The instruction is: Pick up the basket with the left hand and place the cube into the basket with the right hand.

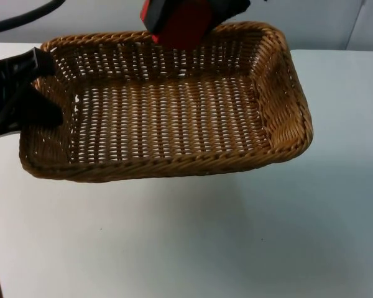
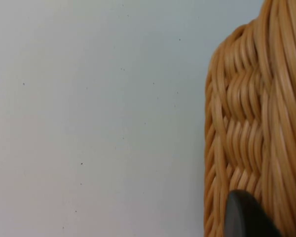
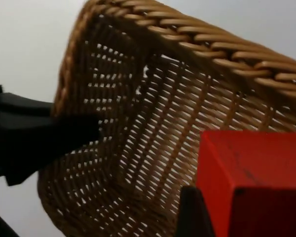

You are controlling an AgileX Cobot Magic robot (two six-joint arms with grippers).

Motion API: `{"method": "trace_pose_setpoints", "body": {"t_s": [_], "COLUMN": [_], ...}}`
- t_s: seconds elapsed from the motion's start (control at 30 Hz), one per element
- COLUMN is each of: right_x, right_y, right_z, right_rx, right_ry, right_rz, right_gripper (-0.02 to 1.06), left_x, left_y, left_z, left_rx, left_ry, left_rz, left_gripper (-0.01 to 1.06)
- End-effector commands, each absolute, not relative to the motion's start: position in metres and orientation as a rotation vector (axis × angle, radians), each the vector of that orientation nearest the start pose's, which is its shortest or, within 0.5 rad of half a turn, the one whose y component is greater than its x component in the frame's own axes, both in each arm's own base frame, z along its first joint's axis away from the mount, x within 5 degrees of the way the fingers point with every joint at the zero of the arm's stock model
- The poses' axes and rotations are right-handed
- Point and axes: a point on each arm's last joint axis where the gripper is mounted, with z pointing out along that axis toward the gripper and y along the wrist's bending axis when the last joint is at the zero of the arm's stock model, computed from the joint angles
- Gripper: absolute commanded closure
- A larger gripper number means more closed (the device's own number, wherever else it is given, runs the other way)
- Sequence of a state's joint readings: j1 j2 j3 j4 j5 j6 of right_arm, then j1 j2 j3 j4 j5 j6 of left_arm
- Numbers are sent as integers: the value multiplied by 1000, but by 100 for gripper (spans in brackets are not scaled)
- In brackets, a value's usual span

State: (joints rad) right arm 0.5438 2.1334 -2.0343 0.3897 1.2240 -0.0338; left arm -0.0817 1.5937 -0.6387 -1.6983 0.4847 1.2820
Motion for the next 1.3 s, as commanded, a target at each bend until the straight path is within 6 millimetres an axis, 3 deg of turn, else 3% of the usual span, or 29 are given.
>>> {"method": "trace_pose_setpoints", "body": {"t_s": [0.0, 0.33, 0.43, 0.47, 0.5, 0.6, 0.63, 0.77, 0.83, 0.97, 1.07, 1.1, 1.13, 1.2, 1.23, 1.27], "right_x": [379, 365, 357, 357, 354, 349, 349, 348, 348, 352, 359, 359, 362, 366, 366, 369], "right_y": [269, 263, 269, 269, 274, 280, 280, 281, 280, 276, 274, 274, 269, 251, 251, 236], "right_z": [273, 227, 221, 221, 221, 221, 221, 225, 227, 246, 286, 286, 321, 366, 366, 388], "right_rx": [-706, -724, -850, -850, -906, -953, -953, -960, -961, -942, -918, -918, -888, -821, -821, -735], "right_ry": [2781, 2953, 2932, 2932, 2913, 2901, 2901, 2886, 2879, 2826, 2695, 2695, 2587, 2460, 2460, 2417], "right_rz": [649, 597, 560, 560, 548, 531, 531, 571, 566, 569, 577, 577, 593, 539, 539, 476], "right_gripper": [105, 100, 82, 82, 66, 37, 37, 12, 11, 12, 18, 18, 25, 45, 45, 57], "left_x": [274, 274, 274, 274, 274, 274, 274, 274, 274, 274, 274, 274, 274, 274, 274, 274], "left_y": [-68, -68, -68, -68, -68, -68, -68, -68, -68, -68, -68, -68, -68, -68, -68, -68], "left_z": [175, 175, 175, 175, 175, 175, 175, 175, 175, 175, 175, 175, 175, 175, 175, 175], "left_rx": [-188, -187, -187, -187, -187, -188, -188, -188, -188, -188, -188, -188, -188, -188, -188, -188], "left_ry": [2373, 2372, 2372, 2372, 2372, 2373, 2373, 2373, 2373, 2373, 2373, 2373, 2373, 2373, 2373, 2373], "left_rz": [-869, -872, -872, -872, -872, -870, -870, -870, -870, -870, -870, -870, -870, -870, -870, -870], "left_gripper": [105, 105, 105, 105, 105, 105, 105, 105, 105, 105, 105, 105, 105, 105, 105, 105]}}
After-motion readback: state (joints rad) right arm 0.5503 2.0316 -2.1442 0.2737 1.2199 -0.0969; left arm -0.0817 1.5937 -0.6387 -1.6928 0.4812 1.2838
